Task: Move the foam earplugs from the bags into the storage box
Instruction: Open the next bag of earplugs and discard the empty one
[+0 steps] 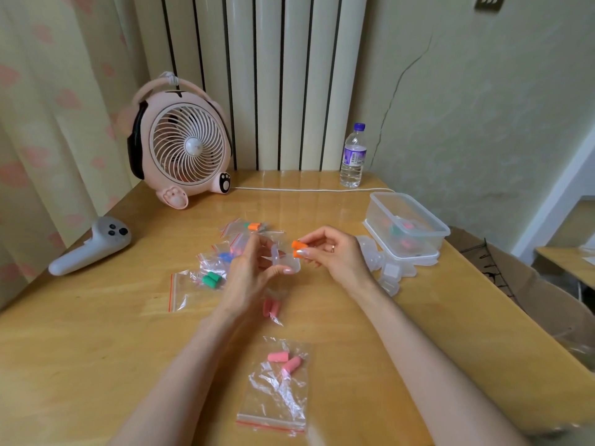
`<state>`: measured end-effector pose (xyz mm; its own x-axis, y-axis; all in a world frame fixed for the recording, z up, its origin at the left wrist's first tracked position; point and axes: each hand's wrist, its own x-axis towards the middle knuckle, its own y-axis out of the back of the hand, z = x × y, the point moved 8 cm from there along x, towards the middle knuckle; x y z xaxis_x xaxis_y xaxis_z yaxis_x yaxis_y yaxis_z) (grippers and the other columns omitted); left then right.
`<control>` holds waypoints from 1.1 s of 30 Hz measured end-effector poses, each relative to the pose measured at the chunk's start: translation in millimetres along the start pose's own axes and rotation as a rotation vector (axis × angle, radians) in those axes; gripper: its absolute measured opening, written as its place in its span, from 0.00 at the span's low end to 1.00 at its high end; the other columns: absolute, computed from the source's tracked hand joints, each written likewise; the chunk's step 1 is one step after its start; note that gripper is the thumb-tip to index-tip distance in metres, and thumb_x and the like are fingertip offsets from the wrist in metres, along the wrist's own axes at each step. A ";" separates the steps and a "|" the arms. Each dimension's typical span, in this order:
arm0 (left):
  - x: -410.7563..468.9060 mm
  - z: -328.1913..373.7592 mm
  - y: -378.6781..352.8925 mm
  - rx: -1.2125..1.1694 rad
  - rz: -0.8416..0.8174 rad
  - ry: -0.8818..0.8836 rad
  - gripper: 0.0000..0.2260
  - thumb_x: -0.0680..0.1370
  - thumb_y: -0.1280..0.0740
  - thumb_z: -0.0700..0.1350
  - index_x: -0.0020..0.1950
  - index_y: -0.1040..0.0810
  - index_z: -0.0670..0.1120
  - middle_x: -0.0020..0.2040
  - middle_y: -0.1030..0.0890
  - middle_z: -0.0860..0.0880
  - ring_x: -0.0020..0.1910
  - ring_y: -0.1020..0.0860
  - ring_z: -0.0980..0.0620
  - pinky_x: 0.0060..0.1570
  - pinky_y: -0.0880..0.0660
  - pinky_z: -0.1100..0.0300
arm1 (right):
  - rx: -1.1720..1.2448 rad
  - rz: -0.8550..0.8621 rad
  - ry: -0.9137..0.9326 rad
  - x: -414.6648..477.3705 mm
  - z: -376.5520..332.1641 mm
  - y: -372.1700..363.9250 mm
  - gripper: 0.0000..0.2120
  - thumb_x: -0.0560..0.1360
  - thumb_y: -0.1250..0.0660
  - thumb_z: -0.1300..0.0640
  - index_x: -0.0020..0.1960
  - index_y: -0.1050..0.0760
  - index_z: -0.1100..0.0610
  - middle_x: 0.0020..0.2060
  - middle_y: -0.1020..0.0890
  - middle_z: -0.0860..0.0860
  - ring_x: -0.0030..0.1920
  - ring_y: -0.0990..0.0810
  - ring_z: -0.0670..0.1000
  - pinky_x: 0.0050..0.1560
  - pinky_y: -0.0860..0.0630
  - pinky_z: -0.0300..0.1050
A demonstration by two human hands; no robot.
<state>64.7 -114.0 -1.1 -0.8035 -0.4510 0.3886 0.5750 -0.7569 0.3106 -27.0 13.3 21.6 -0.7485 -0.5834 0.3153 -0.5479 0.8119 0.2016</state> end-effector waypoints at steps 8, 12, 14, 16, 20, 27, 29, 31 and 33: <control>-0.8 4.6 0.7 -0.024 -0.005 -0.028 0.17 0.67 0.24 0.42 0.46 0.31 0.48 0.41 0.22 0.48 0.40 0.22 0.50 0.40 0.25 0.56 | -0.451 -0.007 0.113 -6.6 -5.2 -17.2 0.05 0.67 0.26 0.59 0.39 0.19 0.51 0.29 0.28 0.40 0.30 0.33 0.44 0.36 0.36 0.37; -3.3 8.8 -4.2 -0.037 -0.028 -0.032 0.18 0.66 0.24 0.40 0.48 0.30 0.42 0.39 0.23 0.53 0.35 0.23 0.64 0.36 0.29 0.71 | -0.412 0.067 0.143 -2.7 -7.9 -6.0 0.05 0.67 0.26 0.60 0.39 0.19 0.51 0.34 0.28 0.42 0.32 0.33 0.44 0.38 0.34 0.33; -3.3 9.4 -4.5 -0.042 -0.029 -0.029 0.18 0.66 0.24 0.40 0.49 0.30 0.40 0.39 0.22 0.51 0.35 0.24 0.64 0.36 0.30 0.73 | -0.433 0.063 0.116 0.6 -5.4 -3.3 0.04 0.68 0.26 0.60 0.39 0.18 0.52 0.35 0.28 0.42 0.31 0.33 0.44 0.38 0.33 0.34; -3.0 9.6 -4.3 -0.053 -0.033 -0.027 0.18 0.66 0.23 0.41 0.48 0.30 0.42 0.42 0.21 0.47 0.36 0.23 0.62 0.36 0.28 0.70 | -0.476 0.025 0.088 2.5 -1.8 -6.3 0.04 0.68 0.26 0.58 0.40 0.18 0.51 0.36 0.28 0.43 0.31 0.32 0.43 0.39 0.33 0.35; -1.6 9.3 -4.7 -0.041 -0.037 -0.021 0.18 0.65 0.23 0.41 0.47 0.30 0.43 0.41 0.21 0.49 0.37 0.22 0.62 0.36 0.28 0.71 | -0.415 -0.002 0.027 1.9 4.2 -8.8 0.05 0.71 0.28 0.59 0.44 0.18 0.50 0.40 0.23 0.45 0.34 0.29 0.44 0.41 0.29 0.37; 0.9 9.6 -6.4 0.053 -0.018 -0.098 0.21 0.61 0.20 0.48 0.45 0.29 0.51 0.43 0.24 0.56 0.39 0.25 0.54 0.38 0.28 0.62 | -0.007 -0.109 -0.246 -12.7 12.9 -23.2 0.12 0.75 0.32 0.54 0.57 0.25 0.57 0.37 0.19 0.54 0.33 0.22 0.49 0.37 0.22 0.44; -1.2 11.8 -9.4 0.089 -0.039 -0.160 0.23 0.58 0.23 0.57 0.46 0.29 0.54 0.44 0.24 0.59 0.41 0.26 0.53 0.40 0.29 0.61 | -0.003 -0.122 -0.256 -16.5 15.5 -27.9 0.15 0.73 0.29 0.57 0.58 0.26 0.56 0.38 0.19 0.55 0.36 0.21 0.49 0.42 0.24 0.43; -4.0 15.2 -11.7 0.112 -0.057 -0.192 0.24 0.59 0.26 0.62 0.48 0.30 0.58 0.47 0.25 0.61 0.45 0.26 0.54 0.43 0.29 0.63 | -0.013 -0.072 -0.253 -17.7 17.3 -23.3 0.15 0.71 0.29 0.60 0.57 0.26 0.55 0.39 0.18 0.55 0.37 0.21 0.49 0.43 0.26 0.40; -4.6 15.9 -8.6 0.120 -0.026 -0.159 0.24 0.62 0.25 0.61 0.53 0.29 0.56 0.51 0.25 0.58 0.47 0.26 0.56 0.45 0.29 0.66 | 0.012 -0.029 -0.256 -18.7 16.9 -15.6 0.14 0.72 0.30 0.63 0.56 0.26 0.56 0.38 0.18 0.54 0.37 0.21 0.49 0.40 0.25 0.38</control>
<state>66.0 -97.9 8.3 -0.7893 -0.3448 0.5080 0.5764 -0.7010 0.4198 -10.7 11.2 -3.2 -0.8016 -0.5944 0.0641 -0.5740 0.7952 0.1956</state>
